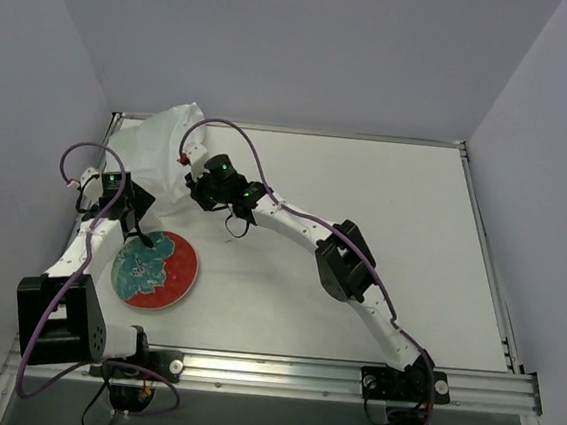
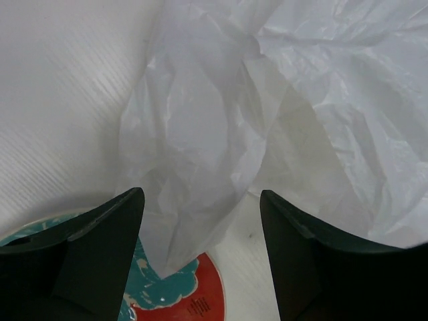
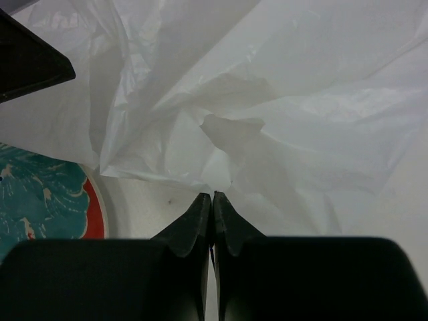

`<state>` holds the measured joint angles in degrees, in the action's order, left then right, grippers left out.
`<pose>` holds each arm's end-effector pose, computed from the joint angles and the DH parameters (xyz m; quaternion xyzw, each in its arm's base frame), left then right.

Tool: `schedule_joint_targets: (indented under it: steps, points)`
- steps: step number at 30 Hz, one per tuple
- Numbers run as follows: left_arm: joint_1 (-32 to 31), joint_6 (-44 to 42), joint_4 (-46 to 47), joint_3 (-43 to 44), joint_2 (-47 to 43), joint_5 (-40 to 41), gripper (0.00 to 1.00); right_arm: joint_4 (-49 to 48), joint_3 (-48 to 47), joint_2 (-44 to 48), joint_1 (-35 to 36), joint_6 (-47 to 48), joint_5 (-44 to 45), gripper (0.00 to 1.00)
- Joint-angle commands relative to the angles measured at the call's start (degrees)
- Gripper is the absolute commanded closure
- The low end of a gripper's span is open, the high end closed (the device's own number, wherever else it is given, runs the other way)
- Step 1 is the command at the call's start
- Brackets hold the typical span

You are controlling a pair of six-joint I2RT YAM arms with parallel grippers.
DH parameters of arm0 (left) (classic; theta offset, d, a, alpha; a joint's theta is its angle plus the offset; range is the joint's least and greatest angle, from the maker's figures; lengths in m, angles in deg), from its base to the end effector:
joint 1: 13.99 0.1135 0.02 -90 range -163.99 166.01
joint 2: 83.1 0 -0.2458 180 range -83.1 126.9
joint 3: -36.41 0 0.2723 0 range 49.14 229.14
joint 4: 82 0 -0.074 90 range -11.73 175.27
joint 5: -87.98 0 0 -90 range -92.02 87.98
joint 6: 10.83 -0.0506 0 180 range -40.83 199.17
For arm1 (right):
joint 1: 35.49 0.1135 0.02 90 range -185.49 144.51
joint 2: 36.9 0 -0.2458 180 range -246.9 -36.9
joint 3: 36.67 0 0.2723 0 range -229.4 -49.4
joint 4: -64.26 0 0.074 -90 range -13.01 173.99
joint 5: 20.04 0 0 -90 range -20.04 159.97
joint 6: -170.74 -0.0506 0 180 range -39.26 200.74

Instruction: Take the fake fruits out of the plastic bag

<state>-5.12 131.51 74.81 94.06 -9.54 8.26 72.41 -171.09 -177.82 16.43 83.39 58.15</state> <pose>0.3033 0.0565 0.1965 -0.4910 0.7545 -0.0833 0.4275 0.3624 0.4794 0.2064 -0.4168 0.6709 0.3274 0.5187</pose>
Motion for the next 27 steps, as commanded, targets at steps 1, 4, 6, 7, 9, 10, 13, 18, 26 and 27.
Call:
schedule_joint_targets:
  steps: [1,4,6,7,9,10,13,18,26,27]
  points:
    - [0.9,-2.0,5.3,3.1,2.2,-2.1,0.33,-5.2,1.5,6.4,-0.9,-1.3,-0.6,1.0]
    - [1.0,-3.0,6.5,4.4,3.7,-2.4,0.5,-9.3,7.8,10.7,-0.9,-2.5,0.6,1.0]
    - [1.0,-3.8,7.4,5.6,5.4,-3.1,0.57,-12.8,12.4,15.3,-1.0,-3.6,1.2,1.0]
    - [1.0,-4.3,7.6,6.1,6.2,-3.6,0.85,-16.6,17.1,16.9,-1.2,-5.3,1.2,1.0]
    - [1.1,-7.5,9.3,7.6,8.3,-6.4,0.98,-21.0,22.1,22.1,-1.9,-10.4,-0.3,1.0]
    - [1.1,-7.9,9.4,8.2,8.4,-6.4,0.98,-24.7,26.6,23.7,-2.5,-11.9,-0.6,1.0]
    - [1.2,-8.7,11.7,9.5,7.4,-7.6,0.98,-28.6,32.6,30.1,-3.3,-15.0,0.6,1.0]
    - [1.2,-13.8,5.5,17.7,6.0,-5.9,0.98,-30.7,43.2,39.2,-3.6,-18.9,2.1,1.0]
    - [1.9,-16.4,2.0,17.2,4.0,-5.3,0.98,-34.4,58.0,47.1,-2.1,-25.3,2.8,1.0]
    - [2.0,-16.1,1.6,17.0,4.6,-5.5,0.98,-34.4,59.2,48.1,-0.5,-25.4,3.4,1.0]
